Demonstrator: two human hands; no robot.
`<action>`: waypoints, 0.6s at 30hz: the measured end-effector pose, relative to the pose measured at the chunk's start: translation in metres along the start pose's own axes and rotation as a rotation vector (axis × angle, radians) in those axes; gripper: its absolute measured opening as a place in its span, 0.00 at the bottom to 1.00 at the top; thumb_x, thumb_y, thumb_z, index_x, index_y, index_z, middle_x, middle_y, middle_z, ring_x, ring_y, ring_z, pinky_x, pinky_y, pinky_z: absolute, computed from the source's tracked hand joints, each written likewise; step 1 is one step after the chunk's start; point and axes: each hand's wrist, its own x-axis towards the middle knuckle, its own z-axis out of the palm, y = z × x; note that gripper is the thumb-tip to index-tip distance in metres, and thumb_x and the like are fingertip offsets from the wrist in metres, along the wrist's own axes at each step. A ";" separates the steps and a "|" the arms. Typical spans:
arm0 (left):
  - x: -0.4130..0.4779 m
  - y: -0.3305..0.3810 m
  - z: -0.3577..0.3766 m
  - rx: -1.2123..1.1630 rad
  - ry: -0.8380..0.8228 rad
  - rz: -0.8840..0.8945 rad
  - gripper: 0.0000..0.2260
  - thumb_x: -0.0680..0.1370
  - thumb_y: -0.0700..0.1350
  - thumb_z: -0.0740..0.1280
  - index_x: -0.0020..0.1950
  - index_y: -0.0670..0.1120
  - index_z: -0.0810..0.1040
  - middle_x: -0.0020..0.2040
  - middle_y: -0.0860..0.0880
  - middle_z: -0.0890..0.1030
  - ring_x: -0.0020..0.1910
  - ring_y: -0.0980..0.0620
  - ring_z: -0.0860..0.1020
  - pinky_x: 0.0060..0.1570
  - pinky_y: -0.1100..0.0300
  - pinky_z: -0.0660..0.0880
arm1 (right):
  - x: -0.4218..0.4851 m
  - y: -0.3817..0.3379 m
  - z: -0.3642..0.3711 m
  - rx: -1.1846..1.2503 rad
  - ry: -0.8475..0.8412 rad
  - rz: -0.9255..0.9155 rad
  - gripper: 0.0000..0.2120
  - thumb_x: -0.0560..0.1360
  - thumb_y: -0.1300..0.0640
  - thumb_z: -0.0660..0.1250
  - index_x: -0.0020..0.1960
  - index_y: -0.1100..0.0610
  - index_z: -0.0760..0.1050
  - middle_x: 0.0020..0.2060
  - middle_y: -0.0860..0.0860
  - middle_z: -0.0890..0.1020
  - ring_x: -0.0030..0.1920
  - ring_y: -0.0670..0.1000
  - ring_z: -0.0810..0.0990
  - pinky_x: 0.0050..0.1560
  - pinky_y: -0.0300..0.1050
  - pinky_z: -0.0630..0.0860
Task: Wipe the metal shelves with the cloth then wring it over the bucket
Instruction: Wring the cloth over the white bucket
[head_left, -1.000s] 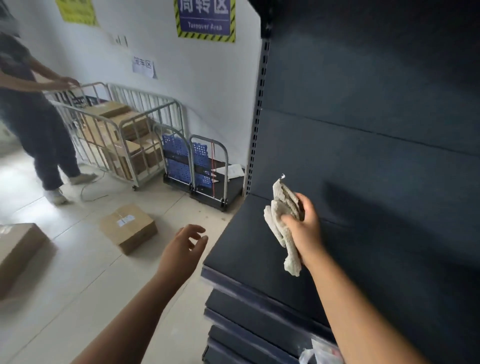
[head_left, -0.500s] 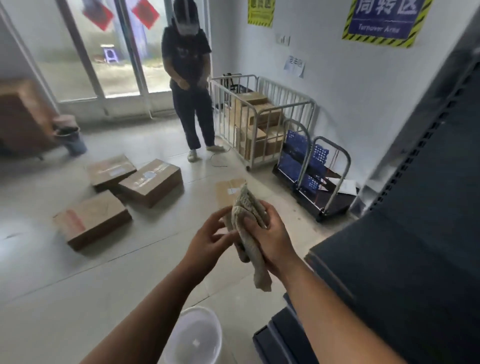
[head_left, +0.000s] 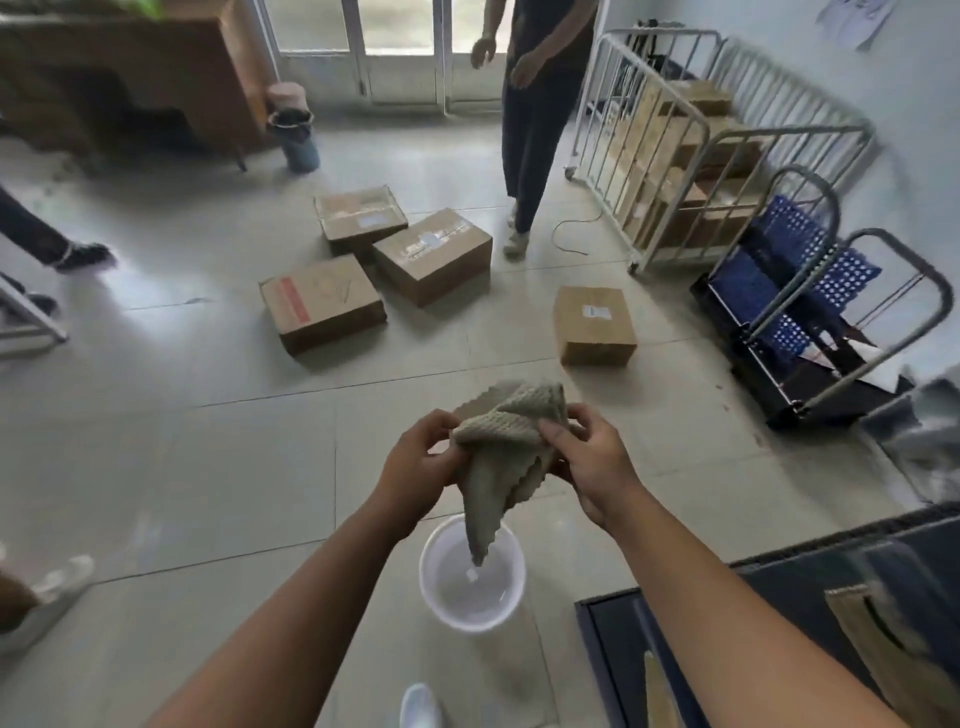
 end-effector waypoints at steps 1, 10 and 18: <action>0.003 -0.010 0.000 0.009 -0.003 -0.028 0.02 0.73 0.46 0.67 0.43 0.52 0.78 0.46 0.50 0.82 0.41 0.48 0.81 0.42 0.48 0.80 | 0.006 0.009 -0.003 -0.028 -0.003 0.023 0.08 0.76 0.61 0.67 0.54 0.60 0.74 0.47 0.61 0.82 0.43 0.58 0.82 0.44 0.53 0.82; 0.052 -0.135 0.041 0.122 0.110 -0.244 0.05 0.70 0.51 0.69 0.45 0.57 0.79 0.43 0.51 0.84 0.41 0.50 0.83 0.40 0.52 0.80 | 0.092 0.143 -0.043 -0.221 -0.029 0.163 0.09 0.66 0.54 0.72 0.47 0.51 0.78 0.46 0.55 0.83 0.48 0.61 0.83 0.49 0.59 0.81; 0.089 -0.369 0.088 0.133 0.104 -0.454 0.07 0.72 0.45 0.71 0.48 0.54 0.79 0.43 0.47 0.84 0.41 0.49 0.83 0.44 0.47 0.80 | 0.168 0.367 -0.078 -0.246 -0.050 0.363 0.12 0.66 0.55 0.73 0.48 0.57 0.77 0.47 0.60 0.83 0.45 0.53 0.81 0.49 0.54 0.79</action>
